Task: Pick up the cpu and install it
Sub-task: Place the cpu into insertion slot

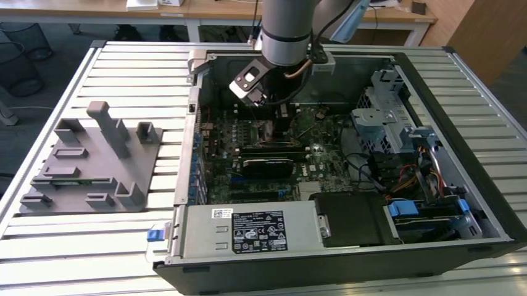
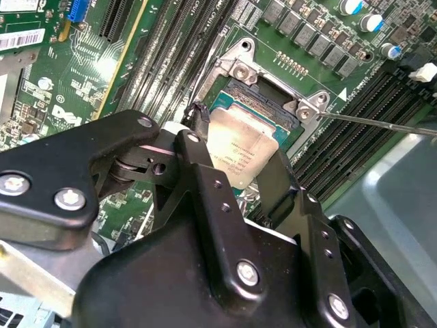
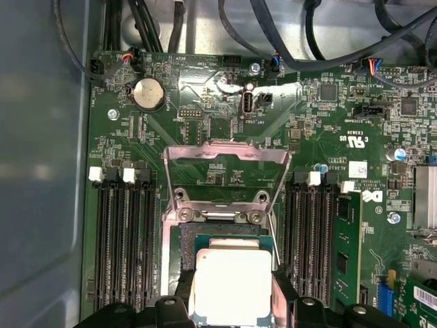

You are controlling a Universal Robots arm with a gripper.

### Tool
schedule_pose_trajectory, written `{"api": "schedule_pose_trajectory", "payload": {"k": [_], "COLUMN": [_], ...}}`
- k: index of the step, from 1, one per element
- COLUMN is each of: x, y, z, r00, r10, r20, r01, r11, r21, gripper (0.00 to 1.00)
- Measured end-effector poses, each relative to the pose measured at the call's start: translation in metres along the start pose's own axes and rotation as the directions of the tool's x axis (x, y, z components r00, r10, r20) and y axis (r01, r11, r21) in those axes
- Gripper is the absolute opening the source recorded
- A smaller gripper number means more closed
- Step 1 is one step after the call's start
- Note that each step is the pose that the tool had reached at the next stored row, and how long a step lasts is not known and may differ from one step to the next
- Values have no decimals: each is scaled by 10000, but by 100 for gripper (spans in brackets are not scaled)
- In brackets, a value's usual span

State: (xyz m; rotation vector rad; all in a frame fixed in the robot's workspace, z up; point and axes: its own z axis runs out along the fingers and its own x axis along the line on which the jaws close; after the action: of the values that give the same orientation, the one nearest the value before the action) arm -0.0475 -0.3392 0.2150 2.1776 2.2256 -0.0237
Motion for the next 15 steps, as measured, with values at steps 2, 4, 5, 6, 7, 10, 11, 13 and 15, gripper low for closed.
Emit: {"api": "schedule_pose_trajectory", "payload": {"k": [2, 4, 5, 6, 7, 10, 11, 13, 15], "x": [0, 0, 0, 0, -1, -3, -3, -4, -4], "y": [0, 1, 1, 1, 1, 0, 0, 0, 1], "z": [8, 15, 19, 24, 28, 41, 46, 55, 69], "r00": [10000, 10000, 10000, 10000, 10000, 10000, 10000, 10000, 10000], "r10": [0, 0, 0, 0, 0, 0, -1, 0, -1], "r20": [1, 0, 0, 0, 0, 1, 0, -1, 1], "r01": [0, 0, 0, 0, 0, 0, 1, 0, 1], "r11": [10000, 10000, 10000, 10000, 10000, 10000, 10000, 10000, 10000], "r21": [0, 0, 0, 0, 0, 1, 0, 0, -1], "gripper": [53, 53, 53, 53, 53, 53, 53, 53, 53]}}
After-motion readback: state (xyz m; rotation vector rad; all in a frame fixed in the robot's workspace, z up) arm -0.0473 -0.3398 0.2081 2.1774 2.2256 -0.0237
